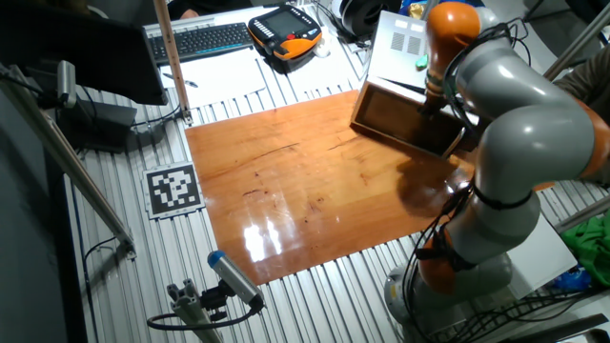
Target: Close the microwave door
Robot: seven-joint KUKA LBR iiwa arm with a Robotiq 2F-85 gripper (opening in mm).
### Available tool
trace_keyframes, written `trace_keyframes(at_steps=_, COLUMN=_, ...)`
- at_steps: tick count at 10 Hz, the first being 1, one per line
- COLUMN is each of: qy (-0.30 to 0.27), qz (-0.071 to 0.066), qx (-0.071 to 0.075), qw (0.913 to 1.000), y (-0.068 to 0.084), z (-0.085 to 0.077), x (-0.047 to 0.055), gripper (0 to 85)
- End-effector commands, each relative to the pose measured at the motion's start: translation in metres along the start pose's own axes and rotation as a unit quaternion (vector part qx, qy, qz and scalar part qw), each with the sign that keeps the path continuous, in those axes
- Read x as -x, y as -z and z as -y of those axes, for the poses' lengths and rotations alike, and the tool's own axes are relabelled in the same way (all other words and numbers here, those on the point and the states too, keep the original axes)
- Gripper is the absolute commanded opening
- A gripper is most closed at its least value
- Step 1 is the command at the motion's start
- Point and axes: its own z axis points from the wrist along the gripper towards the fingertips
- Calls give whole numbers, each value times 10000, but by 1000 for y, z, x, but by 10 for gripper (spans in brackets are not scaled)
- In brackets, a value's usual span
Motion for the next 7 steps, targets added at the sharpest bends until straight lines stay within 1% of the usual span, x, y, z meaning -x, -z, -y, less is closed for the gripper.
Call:
trace_keyframes(at_steps=1, qy=-20, qz=0, qx=-18, qw=10000, y=1, z=2, x=3, gripper=0)
trace_keyframes(at_steps=2, qy=-34, qz=-2, qx=6, qw=10000, y=6, z=1, x=8, gripper=0)
trace_keyframes(at_steps=4, qy=-113, qz=5, qx=106, qw=9999, y=15, z=-4, x=21, gripper=0)
trace_keyframes(at_steps=5, qy=-122, qz=13, qx=73, qw=9999, y=16, z=-6, x=27, gripper=0)
trace_keyframes(at_steps=7, qy=-91, qz=56, qx=87, qw=9999, y=12, z=-4, x=30, gripper=0)
